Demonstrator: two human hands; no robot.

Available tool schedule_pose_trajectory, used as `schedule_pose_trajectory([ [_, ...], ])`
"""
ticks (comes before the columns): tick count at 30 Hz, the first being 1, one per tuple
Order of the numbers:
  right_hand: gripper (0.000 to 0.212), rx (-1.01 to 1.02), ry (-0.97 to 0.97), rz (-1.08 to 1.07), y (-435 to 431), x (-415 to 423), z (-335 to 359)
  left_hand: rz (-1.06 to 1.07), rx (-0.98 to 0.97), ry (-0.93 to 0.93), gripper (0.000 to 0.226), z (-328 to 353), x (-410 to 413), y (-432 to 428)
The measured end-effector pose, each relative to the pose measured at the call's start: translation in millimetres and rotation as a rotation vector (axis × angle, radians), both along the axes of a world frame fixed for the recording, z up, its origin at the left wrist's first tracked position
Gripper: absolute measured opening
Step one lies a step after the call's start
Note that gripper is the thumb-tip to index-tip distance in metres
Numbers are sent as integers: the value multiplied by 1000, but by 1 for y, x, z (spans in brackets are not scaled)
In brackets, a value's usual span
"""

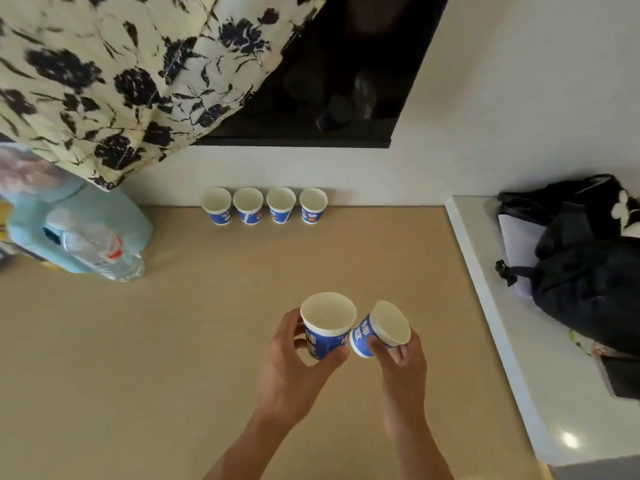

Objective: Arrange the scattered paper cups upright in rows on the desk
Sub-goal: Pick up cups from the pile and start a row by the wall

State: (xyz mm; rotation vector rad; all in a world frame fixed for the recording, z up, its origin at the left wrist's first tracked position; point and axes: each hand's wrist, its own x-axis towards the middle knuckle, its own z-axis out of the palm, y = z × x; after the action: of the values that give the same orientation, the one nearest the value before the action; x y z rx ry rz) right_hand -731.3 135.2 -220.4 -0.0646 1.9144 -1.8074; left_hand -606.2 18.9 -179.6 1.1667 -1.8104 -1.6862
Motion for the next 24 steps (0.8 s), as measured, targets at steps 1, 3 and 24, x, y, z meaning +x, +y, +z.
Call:
schedule_pose_trajectory([
  [1,59,-7,-7,39,-9,-11,-6,31,-4,-19,64,-2,-4,-2],
  [3,60,-9,-17,101,-27,-32,-17,79,-5,-51,63,-12,-12,-5],
  [24,55,-94,335,389,-193,-205,-124,241,-140,106,68,-120,-71,-30],
])
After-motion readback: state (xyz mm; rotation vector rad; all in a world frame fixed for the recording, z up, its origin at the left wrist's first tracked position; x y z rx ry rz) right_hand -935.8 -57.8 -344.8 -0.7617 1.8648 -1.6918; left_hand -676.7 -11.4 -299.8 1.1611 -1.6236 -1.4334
